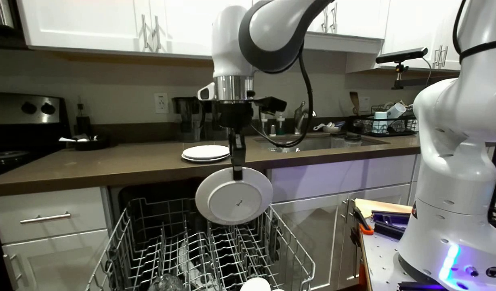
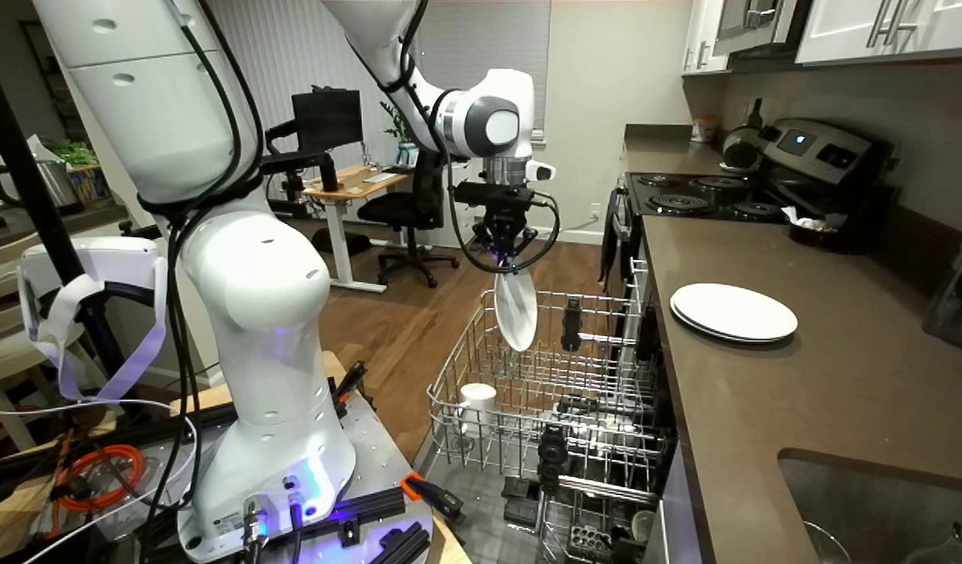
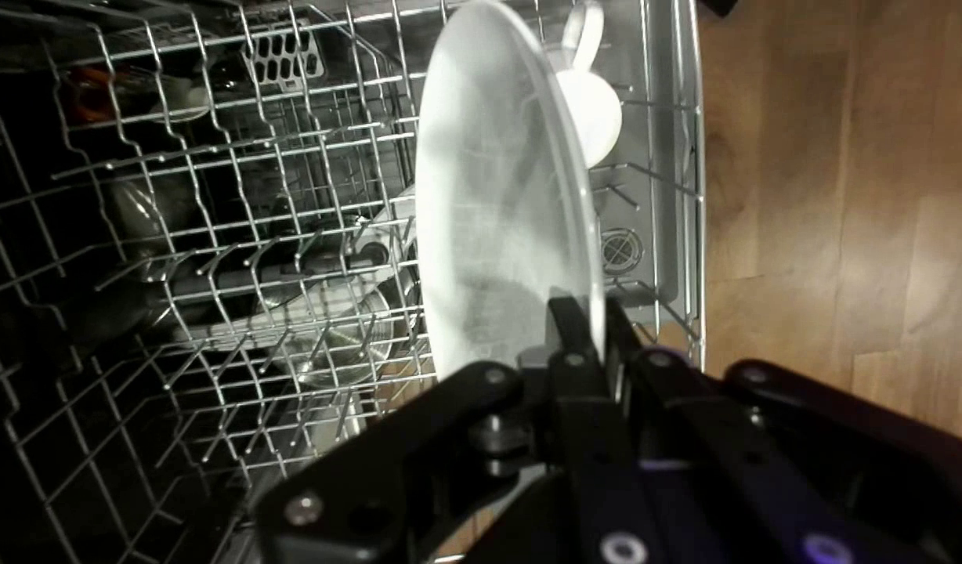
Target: Remove the top most white plate from the stack and place it on the dishwasher rack
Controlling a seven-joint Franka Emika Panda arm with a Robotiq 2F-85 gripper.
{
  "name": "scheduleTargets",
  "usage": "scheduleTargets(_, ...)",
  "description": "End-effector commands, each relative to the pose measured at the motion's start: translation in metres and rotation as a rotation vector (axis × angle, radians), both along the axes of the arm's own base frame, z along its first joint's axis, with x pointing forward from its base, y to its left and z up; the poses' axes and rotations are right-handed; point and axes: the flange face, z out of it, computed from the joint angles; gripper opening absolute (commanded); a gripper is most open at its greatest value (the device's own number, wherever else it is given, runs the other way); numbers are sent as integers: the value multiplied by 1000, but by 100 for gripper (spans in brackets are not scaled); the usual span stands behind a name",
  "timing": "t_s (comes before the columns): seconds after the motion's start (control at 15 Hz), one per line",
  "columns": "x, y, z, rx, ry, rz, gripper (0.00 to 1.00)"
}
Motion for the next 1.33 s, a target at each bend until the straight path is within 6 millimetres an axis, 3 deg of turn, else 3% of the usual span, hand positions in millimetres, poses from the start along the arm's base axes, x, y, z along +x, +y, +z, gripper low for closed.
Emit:
scheduleTargets(0.0, -12, -2, -14, 32, 8, 124, 7)
scheduleTargets(0.6, 6, -30, -69, 202, 31, 202, 6)
scheduleTargets(1.27, 28, -48, -129, 223, 130, 213, 7)
